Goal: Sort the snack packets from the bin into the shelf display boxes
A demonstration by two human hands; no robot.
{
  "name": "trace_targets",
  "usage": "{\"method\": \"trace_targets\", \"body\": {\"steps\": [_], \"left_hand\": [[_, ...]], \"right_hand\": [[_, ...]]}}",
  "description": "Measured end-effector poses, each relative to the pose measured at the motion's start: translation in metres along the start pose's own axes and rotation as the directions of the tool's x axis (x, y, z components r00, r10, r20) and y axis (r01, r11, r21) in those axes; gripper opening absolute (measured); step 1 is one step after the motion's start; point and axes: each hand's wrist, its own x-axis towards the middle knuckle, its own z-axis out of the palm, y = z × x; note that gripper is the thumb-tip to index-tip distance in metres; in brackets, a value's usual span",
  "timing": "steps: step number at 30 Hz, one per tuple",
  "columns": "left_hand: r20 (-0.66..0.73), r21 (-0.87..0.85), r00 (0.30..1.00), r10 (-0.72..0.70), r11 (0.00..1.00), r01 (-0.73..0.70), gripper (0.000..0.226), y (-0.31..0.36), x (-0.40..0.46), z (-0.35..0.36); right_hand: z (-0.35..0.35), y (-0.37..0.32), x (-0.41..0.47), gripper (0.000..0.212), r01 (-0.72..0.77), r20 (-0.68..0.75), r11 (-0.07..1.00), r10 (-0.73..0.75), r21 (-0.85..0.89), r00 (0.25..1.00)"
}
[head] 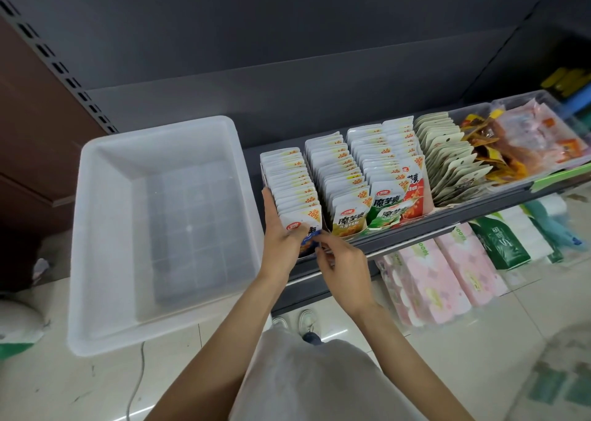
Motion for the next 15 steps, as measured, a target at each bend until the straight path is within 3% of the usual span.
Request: {"method": "trace_targets", "body": {"steps": [11,15], "left_hand": [[-0.063,-0.077,0.997,0.041,0.996,-0.046,0.081,0.013,0.000,0.005],[-0.167,-0.088,0.982,0.083,0.991,-0.099,0.080,0.027,-0.002,0.005]], "right_hand": [[-0.017,-0.003,0.002,0.032,-0.001,0.055,0.999,-0.001,0.032,0.998],[-0.051,-0.017,0.011,0.025,-0.012,-0.085,0.985,0.027,0.174,0.996]]}}
